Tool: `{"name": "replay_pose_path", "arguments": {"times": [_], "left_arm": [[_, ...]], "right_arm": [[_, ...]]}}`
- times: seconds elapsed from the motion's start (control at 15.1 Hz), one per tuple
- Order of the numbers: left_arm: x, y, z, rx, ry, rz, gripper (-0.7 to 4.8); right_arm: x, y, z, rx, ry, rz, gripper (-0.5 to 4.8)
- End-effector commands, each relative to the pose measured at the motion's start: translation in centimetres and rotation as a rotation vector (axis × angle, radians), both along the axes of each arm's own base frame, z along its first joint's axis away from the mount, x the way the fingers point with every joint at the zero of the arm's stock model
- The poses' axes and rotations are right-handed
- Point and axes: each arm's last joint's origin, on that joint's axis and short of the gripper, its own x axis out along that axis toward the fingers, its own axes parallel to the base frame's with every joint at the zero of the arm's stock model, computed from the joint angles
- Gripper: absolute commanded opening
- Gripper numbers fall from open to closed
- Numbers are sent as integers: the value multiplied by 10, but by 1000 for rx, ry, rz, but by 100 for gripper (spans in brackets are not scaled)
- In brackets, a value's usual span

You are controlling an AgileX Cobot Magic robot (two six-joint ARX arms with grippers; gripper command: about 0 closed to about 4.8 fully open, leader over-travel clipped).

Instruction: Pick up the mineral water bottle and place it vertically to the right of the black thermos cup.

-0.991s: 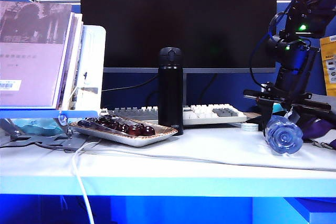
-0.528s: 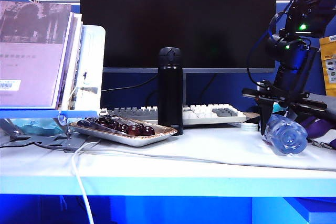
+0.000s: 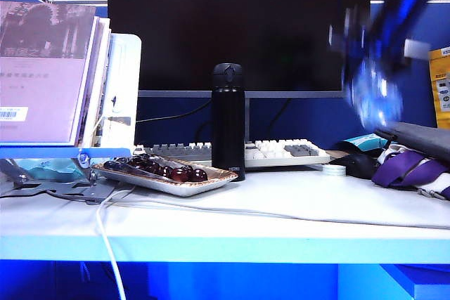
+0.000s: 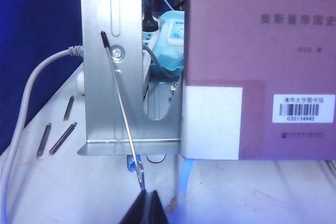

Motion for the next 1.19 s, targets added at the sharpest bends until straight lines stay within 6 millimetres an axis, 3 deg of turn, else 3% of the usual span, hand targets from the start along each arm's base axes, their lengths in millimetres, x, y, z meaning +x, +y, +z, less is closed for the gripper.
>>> {"name": "replay_pose_path", "arguments": {"times": [0.07,0.4,0.59,0.66,1.19], "left_arm": [[0,0,-1,-4,10,0,-5],[0,0,-1,-4,10,0,-5],[0,0,-1,-4,10,0,-5],[0,0,-1,-4,10,0,-6],[0,0,-1,-4,10,0,-6]], "right_arm": [[-36,-2,79,13,-338,42,149],[-112,-5,165,32,-700,113,148],[-136,-6,191,46,-873,149,148],[-144,2,202,63,-972,185,148],[-152,35,207,-38,-1072,241,148]]}}
